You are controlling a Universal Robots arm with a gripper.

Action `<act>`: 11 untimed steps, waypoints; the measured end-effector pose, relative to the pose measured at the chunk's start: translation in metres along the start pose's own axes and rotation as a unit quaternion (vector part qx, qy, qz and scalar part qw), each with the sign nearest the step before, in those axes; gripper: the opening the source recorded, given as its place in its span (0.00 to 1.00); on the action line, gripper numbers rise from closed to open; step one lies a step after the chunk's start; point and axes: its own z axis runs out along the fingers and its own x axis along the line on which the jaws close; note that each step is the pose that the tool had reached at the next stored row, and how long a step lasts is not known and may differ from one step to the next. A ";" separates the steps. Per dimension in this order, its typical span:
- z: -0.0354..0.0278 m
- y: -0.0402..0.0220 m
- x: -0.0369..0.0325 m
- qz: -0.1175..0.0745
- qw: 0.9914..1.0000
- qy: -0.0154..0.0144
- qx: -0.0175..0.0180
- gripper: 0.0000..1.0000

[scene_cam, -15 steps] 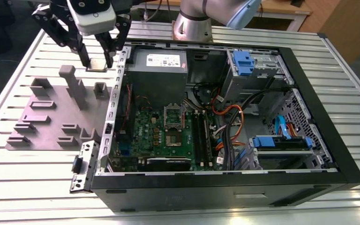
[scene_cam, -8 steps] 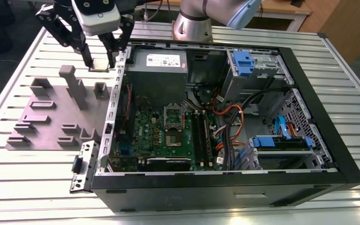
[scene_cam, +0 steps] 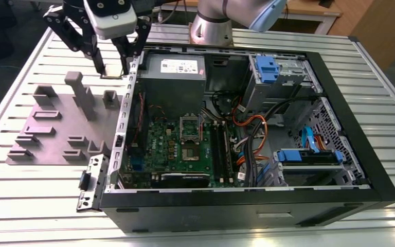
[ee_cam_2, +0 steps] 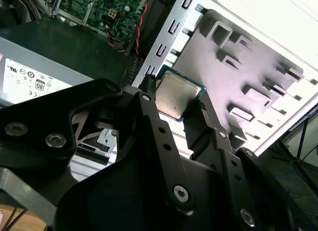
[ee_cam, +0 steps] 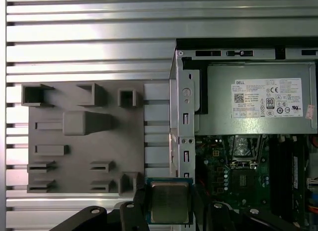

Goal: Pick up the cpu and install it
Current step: 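Pick up the cpu and move it towards the insertion slot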

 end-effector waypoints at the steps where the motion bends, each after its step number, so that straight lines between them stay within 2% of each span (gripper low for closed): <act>1: 0.0000 0.0000 -0.0005 0.000 1.000 0.000 0.000 0.47; 11: -0.0001 0.0002 -0.0053 0.000 1.000 0.000 0.000 0.47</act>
